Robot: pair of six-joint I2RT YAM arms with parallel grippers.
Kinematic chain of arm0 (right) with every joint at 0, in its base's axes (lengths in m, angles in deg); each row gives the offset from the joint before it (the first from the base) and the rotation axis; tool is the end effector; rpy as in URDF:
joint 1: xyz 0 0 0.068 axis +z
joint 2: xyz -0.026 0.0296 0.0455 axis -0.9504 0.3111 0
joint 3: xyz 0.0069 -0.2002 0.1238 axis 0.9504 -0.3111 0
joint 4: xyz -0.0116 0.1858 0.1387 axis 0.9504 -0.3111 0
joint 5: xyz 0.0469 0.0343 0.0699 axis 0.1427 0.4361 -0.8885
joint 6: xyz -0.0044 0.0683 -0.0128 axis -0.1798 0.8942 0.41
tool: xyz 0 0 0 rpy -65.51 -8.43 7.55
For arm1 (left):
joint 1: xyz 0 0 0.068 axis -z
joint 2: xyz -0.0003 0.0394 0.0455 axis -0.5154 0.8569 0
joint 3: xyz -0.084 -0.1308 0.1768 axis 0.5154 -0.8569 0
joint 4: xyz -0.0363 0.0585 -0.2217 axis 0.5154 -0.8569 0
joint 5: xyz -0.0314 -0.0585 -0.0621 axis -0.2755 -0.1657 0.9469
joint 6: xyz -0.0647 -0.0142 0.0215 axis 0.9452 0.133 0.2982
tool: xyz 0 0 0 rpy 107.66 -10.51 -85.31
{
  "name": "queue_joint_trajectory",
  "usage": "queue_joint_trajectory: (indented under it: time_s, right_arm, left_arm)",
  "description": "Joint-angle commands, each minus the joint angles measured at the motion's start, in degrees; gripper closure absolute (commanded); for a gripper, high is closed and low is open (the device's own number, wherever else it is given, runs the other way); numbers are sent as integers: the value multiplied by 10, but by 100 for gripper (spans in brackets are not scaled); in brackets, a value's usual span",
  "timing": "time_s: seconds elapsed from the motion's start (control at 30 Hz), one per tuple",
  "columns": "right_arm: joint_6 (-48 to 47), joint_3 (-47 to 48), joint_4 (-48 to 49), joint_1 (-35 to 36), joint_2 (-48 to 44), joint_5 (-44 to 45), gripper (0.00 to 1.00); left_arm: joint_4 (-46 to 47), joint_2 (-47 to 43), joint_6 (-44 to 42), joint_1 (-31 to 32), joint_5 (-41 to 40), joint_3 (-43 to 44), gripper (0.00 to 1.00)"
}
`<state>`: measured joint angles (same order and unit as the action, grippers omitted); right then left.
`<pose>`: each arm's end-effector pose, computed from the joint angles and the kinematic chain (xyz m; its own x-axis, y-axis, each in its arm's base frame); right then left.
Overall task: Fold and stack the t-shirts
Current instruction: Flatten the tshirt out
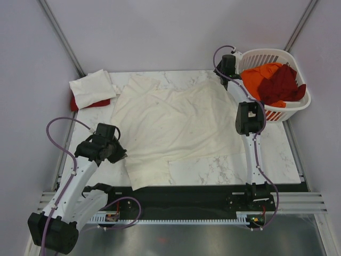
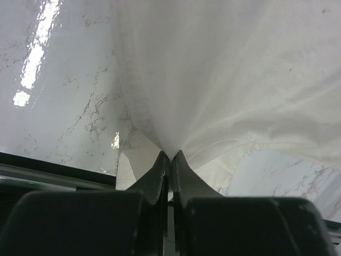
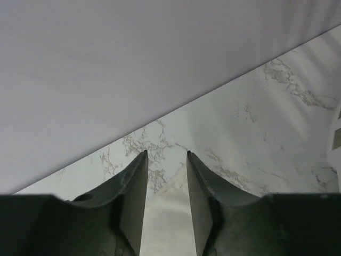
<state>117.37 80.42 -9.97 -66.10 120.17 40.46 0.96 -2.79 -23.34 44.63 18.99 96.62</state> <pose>0.5610 0.0432 0.1607 -0.2617 0.4789 -0.8380 0.3002 0.8655 0.4009 0.1509 -0.0335 0.2045 -0.7212 -0.5941 -0.3562 -0.4952 0.8018 -0.3345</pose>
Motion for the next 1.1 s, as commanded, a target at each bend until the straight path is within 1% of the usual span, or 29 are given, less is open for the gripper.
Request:
queue_joint_trajectory:
  time_s: [0.0, 0.03, 0.07, 0.1, 0.13, 0.17, 0.2, 0.23, 0.27, 0.33, 0.37, 0.47, 0.5, 0.57, 0.67, 0.7, 0.73, 0.77, 0.8, 0.83, 0.87, 0.97, 1.0, 1.07]
  right_arm:
    - [8, -2, -1, -36, -10, 100, 55]
    - [12, -10, -6, -37, -18, 127, 51]
    - [13, -27, -7, -38, -39, 130, 40]
    - [12, -37, -7, -39, -50, 130, 35]
    - [11, -55, -7, -38, -63, 129, 31]
    - [8, -65, -7, -38, -92, 120, 26]
    - [7, -76, -7, -38, -108, 114, 25]
    - [8, -104, -4, -38, -126, 112, 23]
    - [7, -122, 9, -37, -166, 99, 18]
    - [1, -172, 29, -32, -207, 79, 14]
    - [-12, -185, 41, -29, -242, 65, 9]
    - [-39, -215, 30, -8, -297, 30, 3]
    - [-51, -222, 20, 4, -312, 24, 3]
    - [-52, -278, 13, 19, -361, 7, 3]
    - [-34, -383, 21, 37, -427, -36, 3]
    - [-35, -408, 26, 43, -439, -45, 3]
    - [-39, -445, 31, 49, -448, -63, 3]
    - [-42, -460, 33, 56, -457, -73, 3]
    - [-44, -472, 32, 65, -458, -84, 3]
    - [-50, -490, 31, 68, -458, -107, 4]
    - [-52, -498, 25, 72, -454, -110, 4]
    - [-46, -527, 15, 70, -438, -125, 2]
    - [-42, -533, 14, 63, -432, -136, 3]
    - [-40, -535, 12, 59, -409, -172, 2]
  left_arm:
    - [-19, -9, 26, -1, -4, 19, 98]
    - [-21, -10, 26, -1, -4, 20, 98]
    - [-23, -16, 26, -1, -2, 21, 96]
    - [-23, -17, 24, -1, 3, 22, 91]
    - [-23, -19, 20, -1, 2, 25, 75]
    - [-23, -24, 18, -1, 3, 28, 66]
    - [-23, -25, 15, -1, -1, 30, 56]
    - [-24, -28, 9, -1, -2, 38, 37]
    - [-28, -33, 7, -1, -8, 42, 31]
    - [-31, -37, 3, -1, -9, 50, 17]
    - [-33, -41, 2, 0, -9, 50, 16]
    - [-31, -51, -2, 0, -16, 57, 15]
    - [-25, -45, -3, -1, -31, 59, 15]
    - [-2, -30, -16, -1, -45, 60, 15]
    - [67, 39, -34, -1, -28, 60, 17]
    - [111, 60, -36, -1, -20, 63, 18]
    - [133, 81, -42, -1, -11, 73, 19]
    - [158, 126, -47, -1, -3, 80, 20]
    - [179, 147, -48, 0, 3, 88, 20]
    - [206, 173, -51, -1, 7, 116, 21]
    - [214, 216, -54, 0, 17, 133, 22]
    - [226, 285, -55, -1, 39, 190, 24]
    - [230, 294, -56, 1, 55, 198, 25]
    - [238, 303, -56, 2, 60, 206, 25]
